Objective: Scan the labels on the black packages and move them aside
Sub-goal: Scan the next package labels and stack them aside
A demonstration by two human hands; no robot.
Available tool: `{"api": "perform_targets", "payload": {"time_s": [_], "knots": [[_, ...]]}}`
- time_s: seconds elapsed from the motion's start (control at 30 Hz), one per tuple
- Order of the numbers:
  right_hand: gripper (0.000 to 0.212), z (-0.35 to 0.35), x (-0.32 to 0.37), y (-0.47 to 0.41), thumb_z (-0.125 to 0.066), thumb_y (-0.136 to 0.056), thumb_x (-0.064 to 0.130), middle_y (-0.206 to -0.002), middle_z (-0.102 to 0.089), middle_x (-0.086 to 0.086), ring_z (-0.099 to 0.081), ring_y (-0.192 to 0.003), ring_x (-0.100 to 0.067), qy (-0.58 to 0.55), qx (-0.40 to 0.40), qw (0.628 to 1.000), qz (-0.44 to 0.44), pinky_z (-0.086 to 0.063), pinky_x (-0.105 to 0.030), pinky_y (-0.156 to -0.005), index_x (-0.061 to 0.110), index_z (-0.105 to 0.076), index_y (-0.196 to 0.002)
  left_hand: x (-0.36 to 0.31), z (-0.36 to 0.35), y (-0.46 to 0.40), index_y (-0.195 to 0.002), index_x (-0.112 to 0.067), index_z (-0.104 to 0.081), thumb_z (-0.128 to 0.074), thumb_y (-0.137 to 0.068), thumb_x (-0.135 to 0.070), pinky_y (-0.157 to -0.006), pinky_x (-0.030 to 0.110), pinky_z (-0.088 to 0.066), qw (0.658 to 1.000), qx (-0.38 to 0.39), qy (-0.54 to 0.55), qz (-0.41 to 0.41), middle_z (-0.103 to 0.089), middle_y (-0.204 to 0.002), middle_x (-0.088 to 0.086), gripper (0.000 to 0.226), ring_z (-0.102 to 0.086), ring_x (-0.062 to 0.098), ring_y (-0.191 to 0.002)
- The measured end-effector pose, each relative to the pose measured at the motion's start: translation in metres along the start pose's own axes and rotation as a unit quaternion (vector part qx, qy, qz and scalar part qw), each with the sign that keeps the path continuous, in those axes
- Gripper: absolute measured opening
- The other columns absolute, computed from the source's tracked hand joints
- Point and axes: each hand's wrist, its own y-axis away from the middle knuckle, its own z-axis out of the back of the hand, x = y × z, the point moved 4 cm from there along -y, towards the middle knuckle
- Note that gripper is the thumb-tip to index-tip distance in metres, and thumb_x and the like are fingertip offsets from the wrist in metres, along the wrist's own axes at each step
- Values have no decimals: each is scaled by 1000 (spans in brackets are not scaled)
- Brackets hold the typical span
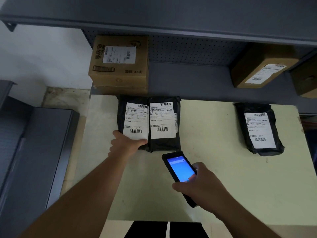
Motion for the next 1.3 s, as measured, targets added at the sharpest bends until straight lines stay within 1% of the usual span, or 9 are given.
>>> {"api": "perform_targets", "payload": {"time_s": [0.17, 0.4, 0.5, 0.6, 0.77, 0.87, 0.93, 1.17, 1.3], "knots": [[74, 3, -2, 4, -85, -74, 42, -94, -68, 4, -66, -67, -7, 2, -4, 1000, 0, -48, -21, -57, 23, -47, -135, 9, 7, -2, -149, -19, -32, -98, -57, -37, -93, 45, -53, 998, 21, 67, -7, -49, -142, 11, 114, -57, 35, -123], [66, 4, -2, 11, -85, -78, 41, -96, -66, 4, -66, -69, -7, 18, 2, 1000, 6, -50, -21, -58, 26, -45, -128, 25, 24, 0, -137, -16, -54, -86, -71, -34, -77, 35, -52, 991, 53, 119, -21, -68, -122, 5, 75, -64, 26, -104], [60, 5, 0, 14, -86, -78, 40, -96, -65, 4, -65, -70, -9, 25, 2, 1000, 13, -50, -22, -59, 28, -43, -120, 30, 28, 0, -124, -14, -63, -82, -78, -28, -90, 44, -61, 985, 87, 150, -12, -70, -117, 6, 52, -68, 25, -104], [60, 6, 3, 17, -86, -79, 40, -96, -64, 4, -64, -69, -9, 30, 0, 999, 19, -49, -21, -57, 29, -43, -119, 35, 30, 0, -113, -13, -69, -79, -86, -15, -95, 41, -61, 967, 137, 213, -1, -74, -121, 10, 30, -71, 27, -112], [63, 8, 5, 18, -86, -75, 43, -100, -65, 2, -69, -79, -14, 39, -9, 999, 25, -54, -27, -64, 28, -46, -122, 39, 37, 7, -119, -5, -69, -77, -88, -6, -87, 35, -59, 941, 158, 300, 11, -76, -120, 13, 32, -73, 25, -104], [61, 9, 7, 19, -86, -73, 44, -100, -66, 1, -71, -83, -17, 43, -12, 999, 28, -60, -36, -72, 26, -49, -118, 46, 41, 9, -131, -3, -63, -81, -85, -7, -82, 33, -62, 929, 140, 341, 8, -74, -125, 13, 49, -74, 26, -108], [61, 9, 9, 20, -87, -73, 44, -100, -66, 1, -70, -83, -17, 43, -10, 999, 32, -59, -35, -72, 26, -50, -118, 50, 43, 11, -136, -3, -57, -84, -83, -8, -85, 34, -63, 918, 126, 375, 5, -72, -128, 14, 60, -75, 27, -110], [57, 15, 16, 24, -87, -73, 43, -99, -66, 2, -65, -73, -14, 45, -4, 998, 47, -53, -31, -67, 23, -54, -116, 46, 48, 34, -138, -5, -51, -75, -89, 2, -95, 37, -56, 895, 104, 432, -42, -67, -127, 7, 55, -69, 25, -115], [59, 18, 28, 25, -86, -70, 49, -95, -68, 4, -72, -82, -17, 71, -5, 996, 58, -53, -32, -66, 24, -55, -113, 36, 45, 48, -134, -7, -50, -69, -91, 10, -88, 32, -57, 884, 125, 444, -79, -68, -124, 4, 50, -69, 20, -110]]}}
